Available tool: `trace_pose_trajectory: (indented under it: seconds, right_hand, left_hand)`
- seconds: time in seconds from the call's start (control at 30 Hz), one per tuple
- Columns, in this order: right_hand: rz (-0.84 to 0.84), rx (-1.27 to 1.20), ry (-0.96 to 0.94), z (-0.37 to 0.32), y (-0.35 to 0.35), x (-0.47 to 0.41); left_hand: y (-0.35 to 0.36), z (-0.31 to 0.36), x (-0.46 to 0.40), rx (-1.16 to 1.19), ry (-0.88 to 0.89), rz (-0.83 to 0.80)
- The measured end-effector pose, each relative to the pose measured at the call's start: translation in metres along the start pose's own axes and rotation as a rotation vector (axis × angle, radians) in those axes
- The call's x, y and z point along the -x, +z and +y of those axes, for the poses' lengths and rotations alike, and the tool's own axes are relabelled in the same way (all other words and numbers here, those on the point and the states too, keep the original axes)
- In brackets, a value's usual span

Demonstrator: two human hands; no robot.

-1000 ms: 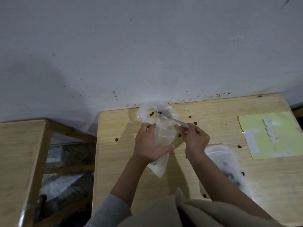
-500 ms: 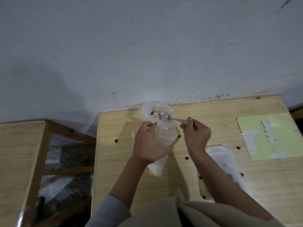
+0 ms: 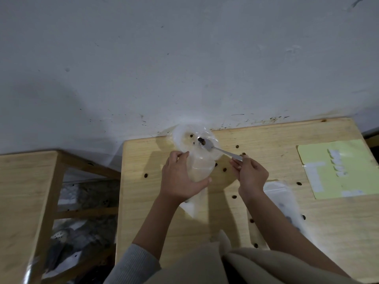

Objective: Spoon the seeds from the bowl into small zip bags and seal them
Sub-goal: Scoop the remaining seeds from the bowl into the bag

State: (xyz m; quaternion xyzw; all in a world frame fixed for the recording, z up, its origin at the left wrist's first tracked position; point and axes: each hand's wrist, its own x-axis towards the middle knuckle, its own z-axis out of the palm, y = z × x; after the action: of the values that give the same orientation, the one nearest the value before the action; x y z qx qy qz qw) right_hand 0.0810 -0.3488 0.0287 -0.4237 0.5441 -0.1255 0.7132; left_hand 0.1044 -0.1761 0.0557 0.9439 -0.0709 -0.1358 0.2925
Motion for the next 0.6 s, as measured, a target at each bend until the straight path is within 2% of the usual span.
trace_pose_trajectory:
  seconds: [0.27, 0.6]
  right_hand:
    - [-0.066, 0.158, -0.190, -0.010, -0.019, -0.009]
    - [-0.050, 0.102, -0.205, -0.026, -0.033, -0.008]
  left_hand:
    - [0.000, 0.001, -0.002, 0.009, -0.019, 0.010]
    - [0.003, -0.009, -0.003, -0.058, -0.055, -0.044]
